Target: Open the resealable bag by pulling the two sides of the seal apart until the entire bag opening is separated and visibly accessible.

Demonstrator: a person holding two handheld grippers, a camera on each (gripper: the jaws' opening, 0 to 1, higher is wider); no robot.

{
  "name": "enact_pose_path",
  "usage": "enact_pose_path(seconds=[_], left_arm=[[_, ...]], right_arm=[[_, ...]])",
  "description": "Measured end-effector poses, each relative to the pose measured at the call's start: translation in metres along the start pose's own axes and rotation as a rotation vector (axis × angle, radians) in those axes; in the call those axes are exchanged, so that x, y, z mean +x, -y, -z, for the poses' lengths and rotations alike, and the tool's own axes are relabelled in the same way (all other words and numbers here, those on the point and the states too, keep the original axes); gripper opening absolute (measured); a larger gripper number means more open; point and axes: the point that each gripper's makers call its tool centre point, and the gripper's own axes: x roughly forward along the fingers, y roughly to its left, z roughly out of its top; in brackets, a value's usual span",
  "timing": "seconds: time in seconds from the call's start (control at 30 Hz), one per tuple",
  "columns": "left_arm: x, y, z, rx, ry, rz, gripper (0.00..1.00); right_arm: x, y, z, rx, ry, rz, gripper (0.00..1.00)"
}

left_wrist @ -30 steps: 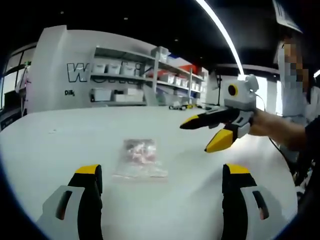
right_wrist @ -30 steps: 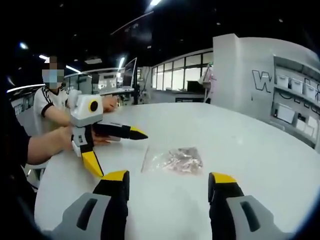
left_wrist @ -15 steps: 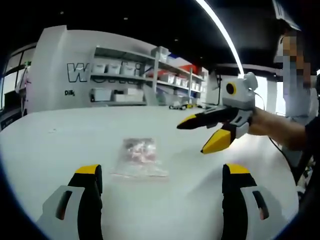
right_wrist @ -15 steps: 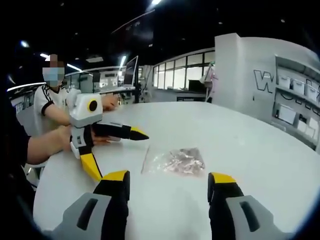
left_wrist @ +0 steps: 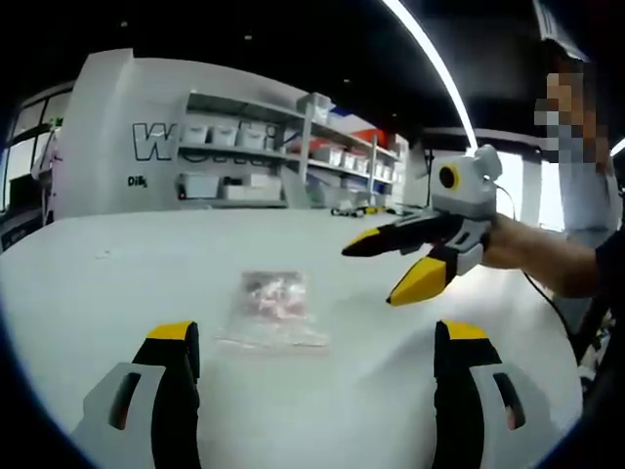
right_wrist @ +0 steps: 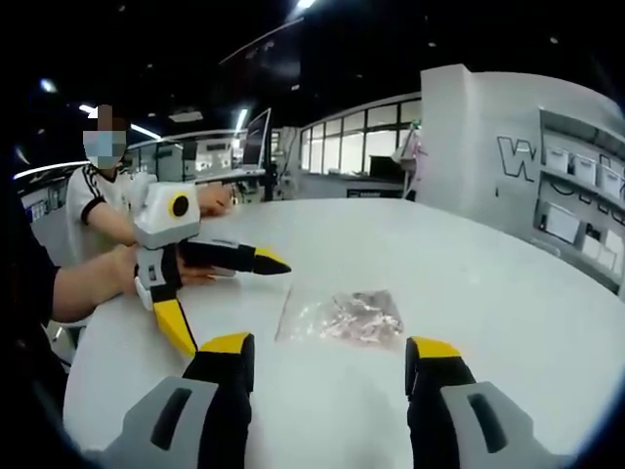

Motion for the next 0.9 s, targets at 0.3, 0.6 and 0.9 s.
enact_pose_path(seconds=[0.3, 0.6, 0.9], left_arm=[[-0.0007, 0.0012, -0.0005, -0.008, 0.009, -0.001, 0.99], [-0.0006, -0.0002, 0.0, -0.008, 0.008, -0.004, 0.99], [-0.0011, -0.0003, 0.0001, -0.009, 0.009, -0.007, 0.99]], right_arm=[[0.0036, -0.0001, 0.0007, -0.009, -0.005, -0.007, 0.6], [0.0079, 0.0, 0.0004, -0.02, -0.01, -0.017, 0.59], [0.01, 0.0039, -0.0023, -0.034, -0.011, -0.02, 0.57]])
